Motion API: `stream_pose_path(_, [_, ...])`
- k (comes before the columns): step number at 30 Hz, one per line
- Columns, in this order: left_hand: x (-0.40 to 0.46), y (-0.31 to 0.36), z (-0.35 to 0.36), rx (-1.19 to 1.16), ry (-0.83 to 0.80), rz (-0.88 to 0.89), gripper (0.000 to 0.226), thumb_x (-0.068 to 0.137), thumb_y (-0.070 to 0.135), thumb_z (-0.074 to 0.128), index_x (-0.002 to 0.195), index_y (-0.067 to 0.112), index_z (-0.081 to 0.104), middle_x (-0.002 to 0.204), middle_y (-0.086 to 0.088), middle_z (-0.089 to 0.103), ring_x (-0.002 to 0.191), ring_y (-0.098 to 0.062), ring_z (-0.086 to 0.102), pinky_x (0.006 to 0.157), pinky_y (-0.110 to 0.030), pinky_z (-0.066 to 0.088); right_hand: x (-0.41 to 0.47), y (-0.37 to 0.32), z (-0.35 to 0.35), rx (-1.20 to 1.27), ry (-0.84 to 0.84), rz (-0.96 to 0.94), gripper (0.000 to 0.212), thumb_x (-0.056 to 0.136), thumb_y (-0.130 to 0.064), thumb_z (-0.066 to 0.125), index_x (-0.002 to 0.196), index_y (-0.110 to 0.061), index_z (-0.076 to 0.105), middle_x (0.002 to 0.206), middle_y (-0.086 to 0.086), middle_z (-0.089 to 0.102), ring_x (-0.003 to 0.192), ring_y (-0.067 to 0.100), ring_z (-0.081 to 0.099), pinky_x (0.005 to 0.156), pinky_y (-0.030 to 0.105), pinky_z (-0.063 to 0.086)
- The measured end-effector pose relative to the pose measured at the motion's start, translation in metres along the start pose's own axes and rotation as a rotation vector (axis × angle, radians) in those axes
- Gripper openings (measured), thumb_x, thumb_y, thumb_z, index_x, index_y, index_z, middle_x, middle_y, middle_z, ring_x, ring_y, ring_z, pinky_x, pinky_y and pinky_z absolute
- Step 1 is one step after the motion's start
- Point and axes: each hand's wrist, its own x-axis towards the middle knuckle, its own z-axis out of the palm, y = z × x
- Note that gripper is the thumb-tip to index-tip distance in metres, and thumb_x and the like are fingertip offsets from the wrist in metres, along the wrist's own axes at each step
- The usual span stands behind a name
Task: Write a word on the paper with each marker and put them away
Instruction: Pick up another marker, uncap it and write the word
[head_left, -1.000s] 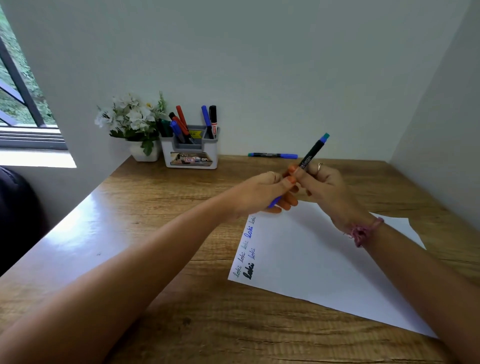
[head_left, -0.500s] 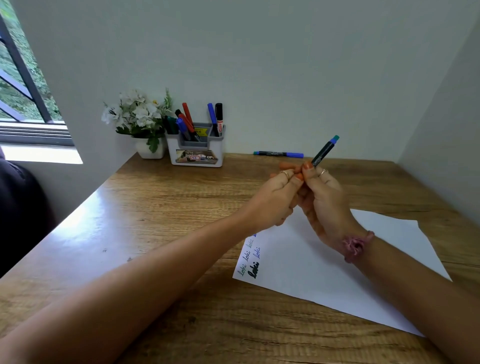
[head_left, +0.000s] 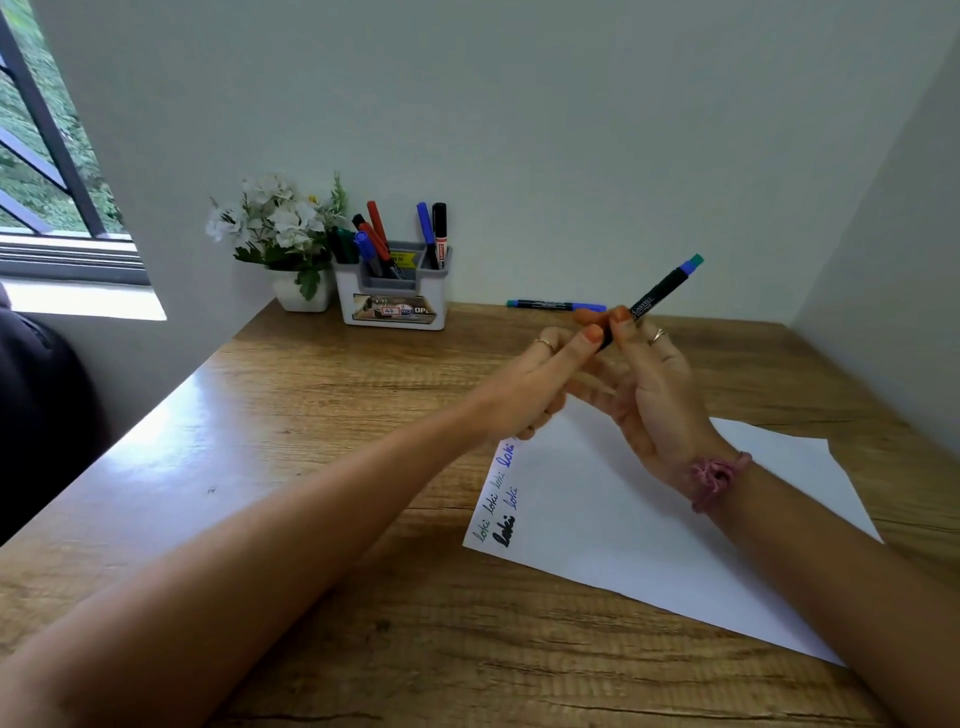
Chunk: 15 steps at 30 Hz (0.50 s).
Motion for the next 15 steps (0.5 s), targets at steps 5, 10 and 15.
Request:
stream_pose_path(5, [-0.010,-0.017,-0.033,0.482,0.146,0.101,0.071,0.087,0.066,0.027,0.140,0.019,0.025,0.083,0.005,0.058,0.073,-0.004,0.052,0.067,-0.024,0.037,0.005,0.002,-0.004,0.074,0.112,0.014,0.022,0.090,-0.038,0.052,0.095,-0.020,0.064,0.095,-0.001,0.066,0.088,0.015,0.065,0.078,0.030,0.053])
stream_pose_path(10, [-0.016,-0.043,-0.068,0.835,0.043,0.072,0.053,0.085,0.061,0.046,0.128,0.029,0.049,0.077,0.009,0.054,0.065,-0.002,0.048,0.059,-0.021,0.033,0.007,0.004,-0.006,0.002,0.093,0.140,0.012,0.086,-0.026,0.062,0.079,-0.017,0.063,0.055,-0.009,0.050,0.047,0.002,0.043,0.047,0.016,0.041])
stream_pose_path(15, [-0.011,-0.046,-0.071,1.000,-0.090,0.164,0.052,0.079,0.067,0.043,0.123,0.041,0.053,0.056,0.006,0.041,0.051,-0.007,0.039,0.050,-0.024,0.026,-0.001,0.021,-0.005,-0.318,-0.223,0.187,0.011,0.078,-0.018,0.069,0.073,-0.017,0.060,0.054,-0.003,0.054,0.048,0.012,0.049,0.046,0.024,0.040])
